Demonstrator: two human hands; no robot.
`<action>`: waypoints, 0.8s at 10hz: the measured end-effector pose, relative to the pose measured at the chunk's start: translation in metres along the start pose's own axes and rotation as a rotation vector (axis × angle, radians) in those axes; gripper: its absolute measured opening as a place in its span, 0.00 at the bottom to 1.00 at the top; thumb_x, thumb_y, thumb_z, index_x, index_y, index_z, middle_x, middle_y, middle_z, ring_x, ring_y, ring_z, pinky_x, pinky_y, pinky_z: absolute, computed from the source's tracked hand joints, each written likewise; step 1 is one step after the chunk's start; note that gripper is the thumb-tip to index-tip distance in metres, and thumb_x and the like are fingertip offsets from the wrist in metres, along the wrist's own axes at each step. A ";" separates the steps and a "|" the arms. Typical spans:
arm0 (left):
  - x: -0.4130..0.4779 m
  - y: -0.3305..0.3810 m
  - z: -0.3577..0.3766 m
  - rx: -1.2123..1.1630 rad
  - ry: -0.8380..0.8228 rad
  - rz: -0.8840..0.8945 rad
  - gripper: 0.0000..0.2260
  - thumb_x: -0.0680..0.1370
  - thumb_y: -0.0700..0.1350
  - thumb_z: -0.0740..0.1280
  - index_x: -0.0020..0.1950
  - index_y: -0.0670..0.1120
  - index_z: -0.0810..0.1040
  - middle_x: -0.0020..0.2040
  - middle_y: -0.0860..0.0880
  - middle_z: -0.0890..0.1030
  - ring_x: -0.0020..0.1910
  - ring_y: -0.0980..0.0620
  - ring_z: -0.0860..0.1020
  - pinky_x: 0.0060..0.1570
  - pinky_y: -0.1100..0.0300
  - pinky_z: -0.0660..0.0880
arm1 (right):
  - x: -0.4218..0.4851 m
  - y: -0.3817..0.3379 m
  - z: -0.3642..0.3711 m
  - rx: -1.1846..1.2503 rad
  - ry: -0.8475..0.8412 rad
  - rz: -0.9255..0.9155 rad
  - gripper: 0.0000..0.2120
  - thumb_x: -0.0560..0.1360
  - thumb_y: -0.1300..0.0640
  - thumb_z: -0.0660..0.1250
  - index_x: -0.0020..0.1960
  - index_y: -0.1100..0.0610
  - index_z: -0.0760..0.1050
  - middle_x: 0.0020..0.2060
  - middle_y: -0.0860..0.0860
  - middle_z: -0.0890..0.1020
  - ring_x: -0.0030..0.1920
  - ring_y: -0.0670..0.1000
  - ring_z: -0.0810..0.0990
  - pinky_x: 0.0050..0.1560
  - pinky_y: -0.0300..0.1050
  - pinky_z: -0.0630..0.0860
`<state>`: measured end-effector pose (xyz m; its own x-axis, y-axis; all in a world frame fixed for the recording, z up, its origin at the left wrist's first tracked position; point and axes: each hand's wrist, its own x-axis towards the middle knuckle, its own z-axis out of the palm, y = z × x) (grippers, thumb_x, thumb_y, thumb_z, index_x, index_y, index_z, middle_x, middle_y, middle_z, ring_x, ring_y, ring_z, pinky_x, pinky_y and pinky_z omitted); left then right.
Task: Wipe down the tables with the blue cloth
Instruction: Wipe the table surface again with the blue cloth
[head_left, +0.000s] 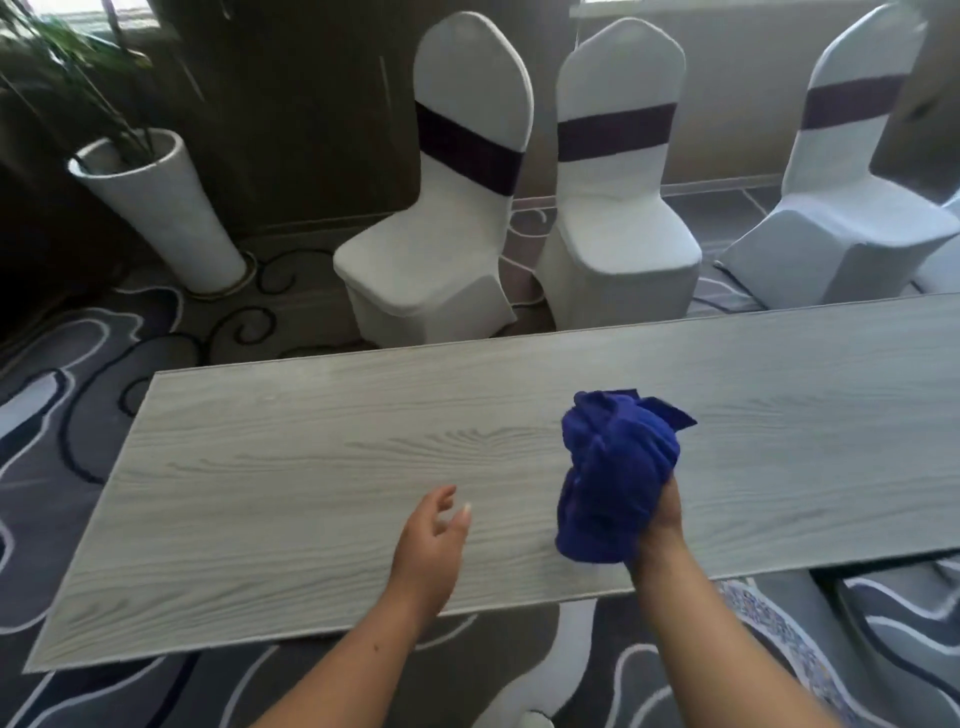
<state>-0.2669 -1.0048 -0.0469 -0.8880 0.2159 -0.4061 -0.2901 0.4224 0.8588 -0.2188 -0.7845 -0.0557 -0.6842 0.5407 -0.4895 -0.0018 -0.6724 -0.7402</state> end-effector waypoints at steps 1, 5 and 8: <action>-0.016 0.033 0.028 -0.479 -0.286 -0.304 0.16 0.78 0.59 0.60 0.64 0.58 0.71 0.64 0.51 0.77 0.58 0.45 0.79 0.52 0.48 0.75 | -0.031 0.011 0.006 -0.222 -0.150 0.134 0.11 0.64 0.45 0.71 0.35 0.50 0.73 0.23 0.45 0.77 0.27 0.45 0.76 0.32 0.36 0.75; -0.017 0.061 0.035 -0.710 -0.072 -0.078 0.18 0.71 0.32 0.71 0.59 0.43 0.76 0.53 0.40 0.84 0.48 0.41 0.84 0.43 0.52 0.81 | -0.018 -0.051 0.037 -0.142 -0.254 0.456 0.12 0.81 0.59 0.57 0.51 0.64 0.76 0.43 0.59 0.81 0.39 0.51 0.84 0.41 0.39 0.80; 0.012 0.044 0.024 -0.314 0.078 -0.076 0.17 0.67 0.37 0.73 0.54 0.48 0.77 0.53 0.49 0.83 0.53 0.43 0.81 0.48 0.52 0.80 | 0.004 -0.038 0.034 -0.743 -0.426 -0.109 0.13 0.74 0.55 0.69 0.59 0.50 0.75 0.58 0.57 0.79 0.52 0.52 0.80 0.46 0.41 0.76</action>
<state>-0.2816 -0.9627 -0.0214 -0.8807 0.1212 -0.4579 -0.4415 0.1399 0.8863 -0.2466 -0.7744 -0.0140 -0.9234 0.2469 -0.2937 0.2925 -0.0428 -0.9553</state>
